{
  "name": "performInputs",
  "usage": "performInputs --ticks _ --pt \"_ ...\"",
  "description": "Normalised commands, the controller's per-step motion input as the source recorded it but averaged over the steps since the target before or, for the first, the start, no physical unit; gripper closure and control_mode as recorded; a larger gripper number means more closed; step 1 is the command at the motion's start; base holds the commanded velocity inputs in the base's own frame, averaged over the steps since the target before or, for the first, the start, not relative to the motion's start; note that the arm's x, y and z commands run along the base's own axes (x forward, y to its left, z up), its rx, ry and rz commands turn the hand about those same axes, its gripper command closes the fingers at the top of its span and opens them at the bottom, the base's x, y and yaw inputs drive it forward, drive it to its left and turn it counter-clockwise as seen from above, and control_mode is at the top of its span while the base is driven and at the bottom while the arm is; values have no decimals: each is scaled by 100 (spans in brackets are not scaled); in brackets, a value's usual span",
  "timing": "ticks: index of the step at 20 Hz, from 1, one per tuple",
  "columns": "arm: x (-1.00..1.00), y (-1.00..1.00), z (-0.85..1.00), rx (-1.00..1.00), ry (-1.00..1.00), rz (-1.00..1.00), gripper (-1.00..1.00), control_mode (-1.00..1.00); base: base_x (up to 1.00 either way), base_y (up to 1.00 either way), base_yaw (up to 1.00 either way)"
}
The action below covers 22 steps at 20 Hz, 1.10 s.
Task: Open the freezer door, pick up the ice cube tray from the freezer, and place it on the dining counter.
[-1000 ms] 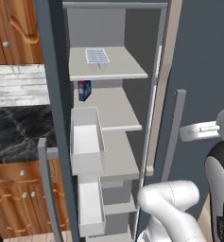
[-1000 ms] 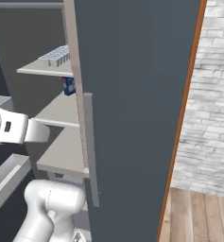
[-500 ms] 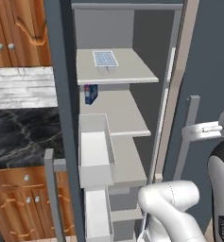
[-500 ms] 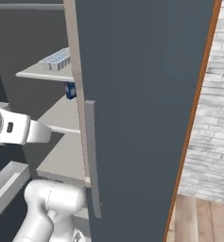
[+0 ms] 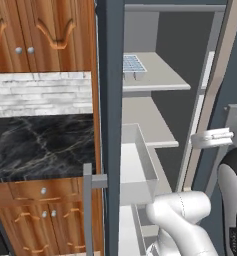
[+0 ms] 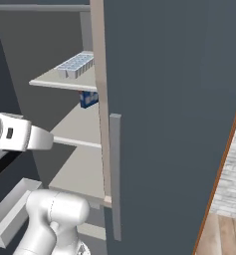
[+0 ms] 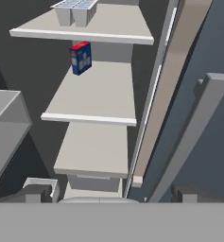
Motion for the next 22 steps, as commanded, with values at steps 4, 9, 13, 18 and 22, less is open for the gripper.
performInputs --ticks 4,9,13,18,22 --pt "0 0 0 0 0 0 -100 100 58 3 2" --pt "0 0 0 0 0 0 -100 100 39 1 3" --pt "0 0 0 0 0 0 -100 -100 0 0 0" --pt "1 6 23 -1 2 6 -100 -100 0 0 0" --pt "1 7 62 -7 0 15 -100 -100 0 0 0"
